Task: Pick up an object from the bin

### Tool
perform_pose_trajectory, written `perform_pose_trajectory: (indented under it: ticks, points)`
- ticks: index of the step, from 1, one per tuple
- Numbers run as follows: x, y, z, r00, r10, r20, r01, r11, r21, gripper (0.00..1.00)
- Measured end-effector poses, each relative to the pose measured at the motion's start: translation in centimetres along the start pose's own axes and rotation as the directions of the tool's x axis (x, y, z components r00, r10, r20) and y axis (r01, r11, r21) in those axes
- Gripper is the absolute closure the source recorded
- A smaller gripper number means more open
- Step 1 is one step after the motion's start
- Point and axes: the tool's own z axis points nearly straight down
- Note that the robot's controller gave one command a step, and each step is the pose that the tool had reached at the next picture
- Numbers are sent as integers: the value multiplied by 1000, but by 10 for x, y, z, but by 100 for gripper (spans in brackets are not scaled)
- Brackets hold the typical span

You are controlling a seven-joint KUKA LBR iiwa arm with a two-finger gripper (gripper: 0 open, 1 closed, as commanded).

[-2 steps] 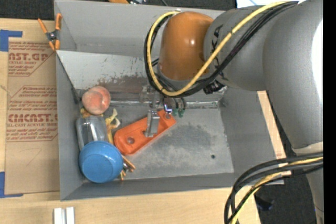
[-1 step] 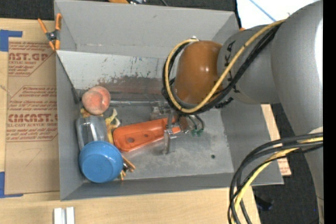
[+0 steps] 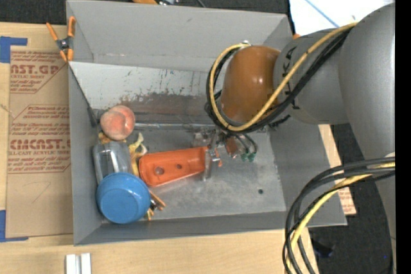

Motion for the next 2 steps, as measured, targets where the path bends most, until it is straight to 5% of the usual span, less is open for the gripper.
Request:
perform_pose_trajectory:
  ticks: [1,2]
  points:
    - [0,0,0,1000,0,0,0,1000,0,100]
    - [29,12,12,934,-357,3,357,934,2,100]
